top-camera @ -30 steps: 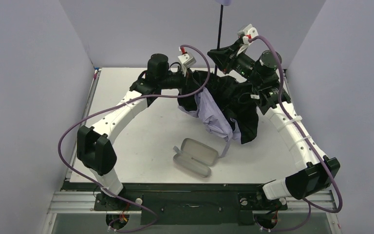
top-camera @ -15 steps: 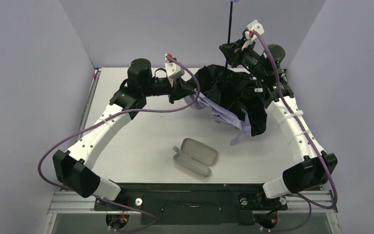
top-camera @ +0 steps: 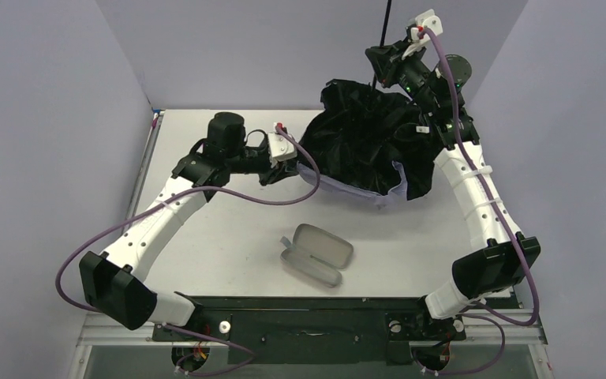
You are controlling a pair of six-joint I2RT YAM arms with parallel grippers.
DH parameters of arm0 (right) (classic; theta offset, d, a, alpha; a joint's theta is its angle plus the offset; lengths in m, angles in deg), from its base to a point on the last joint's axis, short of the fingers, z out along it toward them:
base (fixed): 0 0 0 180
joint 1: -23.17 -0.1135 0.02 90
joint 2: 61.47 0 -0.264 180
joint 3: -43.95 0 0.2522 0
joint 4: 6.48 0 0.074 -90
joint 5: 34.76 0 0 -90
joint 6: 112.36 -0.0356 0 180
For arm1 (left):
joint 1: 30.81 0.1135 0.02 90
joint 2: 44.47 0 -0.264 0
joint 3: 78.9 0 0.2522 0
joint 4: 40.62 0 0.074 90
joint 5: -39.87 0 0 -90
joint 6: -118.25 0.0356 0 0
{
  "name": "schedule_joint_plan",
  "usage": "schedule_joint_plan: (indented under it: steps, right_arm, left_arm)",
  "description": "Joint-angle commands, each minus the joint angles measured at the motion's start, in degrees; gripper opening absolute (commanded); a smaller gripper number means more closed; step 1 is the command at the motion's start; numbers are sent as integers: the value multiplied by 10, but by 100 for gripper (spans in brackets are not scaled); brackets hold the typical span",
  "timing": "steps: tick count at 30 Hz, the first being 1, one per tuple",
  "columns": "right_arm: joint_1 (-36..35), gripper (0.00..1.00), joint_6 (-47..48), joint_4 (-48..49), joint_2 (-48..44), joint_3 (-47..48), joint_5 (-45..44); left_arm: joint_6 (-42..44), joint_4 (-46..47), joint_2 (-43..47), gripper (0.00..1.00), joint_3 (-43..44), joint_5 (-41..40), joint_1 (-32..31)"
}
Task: Open the umbrella
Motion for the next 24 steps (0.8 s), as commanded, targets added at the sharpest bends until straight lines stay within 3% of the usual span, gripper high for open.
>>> schedule_joint_plan:
  steps: [1, 2, 4, 9, 12, 16, 19, 24]
  right_arm:
    - [-10, 0, 2, 49, -16, 11, -2]
    - [-19, 0, 10, 43, -20, 7, -9]
    - [-34, 0, 21, 33, -24, -1, -23]
    - [-66, 0, 40, 11, -25, -4, -70]
    - [-76, 0, 42, 8, -20, 1, -103]
    - [-85, 0, 8, 5, -8, 31, -120]
    - [-89, 0, -18, 0, -6, 44, -124]
    - [-89, 0, -40, 3, -14, 52, -116]
  left_arm:
    - [-62, 89, -9, 33, 51, -32, 10]
    - [-98, 111, -22, 44, 63, -35, 10]
    - [-141, 133, -46, 50, 105, -44, 8]
    - [-225, 200, -92, 55, 185, -97, -18]
    - [-223, 203, -126, 51, 215, -90, -44]
    - [-95, 122, -173, 42, 230, -118, -110]
    - [-42, 108, -203, 32, 211, -155, -127]
    - [23, 63, -232, 24, 177, -203, -138]
